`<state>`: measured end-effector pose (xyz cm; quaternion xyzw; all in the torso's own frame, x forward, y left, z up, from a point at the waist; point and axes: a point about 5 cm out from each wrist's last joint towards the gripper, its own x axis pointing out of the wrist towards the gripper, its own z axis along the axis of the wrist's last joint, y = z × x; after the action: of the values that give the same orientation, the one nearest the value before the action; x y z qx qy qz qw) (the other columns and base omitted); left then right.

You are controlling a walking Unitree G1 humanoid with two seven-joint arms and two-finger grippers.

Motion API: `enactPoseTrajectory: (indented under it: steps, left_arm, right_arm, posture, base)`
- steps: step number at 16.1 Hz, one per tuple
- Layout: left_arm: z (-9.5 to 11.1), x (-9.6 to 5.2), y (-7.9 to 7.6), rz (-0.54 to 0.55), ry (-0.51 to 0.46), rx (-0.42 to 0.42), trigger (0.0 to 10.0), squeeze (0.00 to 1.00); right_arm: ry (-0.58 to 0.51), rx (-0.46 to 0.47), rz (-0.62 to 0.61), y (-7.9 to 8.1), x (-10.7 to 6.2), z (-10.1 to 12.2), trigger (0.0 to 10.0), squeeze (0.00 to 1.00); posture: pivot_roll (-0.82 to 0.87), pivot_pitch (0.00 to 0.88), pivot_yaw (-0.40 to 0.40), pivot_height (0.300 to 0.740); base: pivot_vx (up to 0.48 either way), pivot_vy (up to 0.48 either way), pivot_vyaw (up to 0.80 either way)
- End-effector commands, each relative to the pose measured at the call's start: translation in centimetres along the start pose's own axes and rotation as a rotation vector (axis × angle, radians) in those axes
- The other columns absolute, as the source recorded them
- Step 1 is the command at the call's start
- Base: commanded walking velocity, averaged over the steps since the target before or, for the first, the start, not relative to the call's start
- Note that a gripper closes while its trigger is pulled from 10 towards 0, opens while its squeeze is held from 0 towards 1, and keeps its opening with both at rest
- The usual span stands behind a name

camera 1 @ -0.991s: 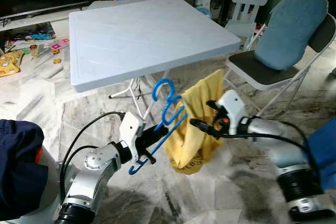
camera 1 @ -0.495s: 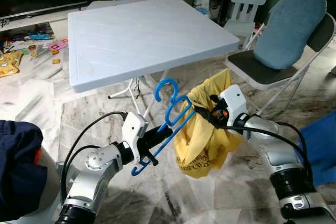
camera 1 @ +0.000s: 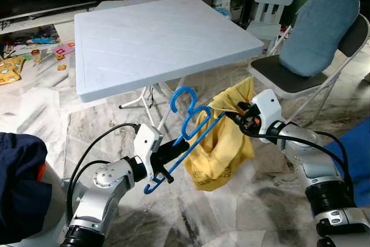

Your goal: Hang hanger

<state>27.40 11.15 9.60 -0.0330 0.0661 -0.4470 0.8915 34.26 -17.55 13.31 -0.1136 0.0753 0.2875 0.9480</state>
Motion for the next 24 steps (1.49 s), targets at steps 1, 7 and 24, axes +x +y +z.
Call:
enactPoseTrajectory:
  steps: [1,7,24]
  left_arm:
    - [1.0,0.1,0.0,-0.005,-0.041,0.028,0.0,0.00]
    - [1.0,0.1,-0.1,-0.002,-0.046,0.027,0.0,0.00]
    - [-0.2,0.0,-0.7,-0.015,0.003,0.024,0.0,0.00]
  right_arm:
    - [-0.030,0.003,-0.028,-0.4,0.2,0.7,0.0,0.00]
    - [-0.070,0.038,-0.039,-0.1,0.6,1.2,0.0,0.00]
    - [-0.449,0.383,-0.608,-6.5,0.0,8.7,0.0,0.00]
  posture:
    - [-0.12,0.000,0.041,0.740]
    - [-0.12,0.000,0.040,0.740]
    - [-0.12,0.000,0.033,0.740]
  base:
    - [0.000,0.000,0.00]
    - [0.000,0.000,0.00]
    - [0.000,0.000,0.00]
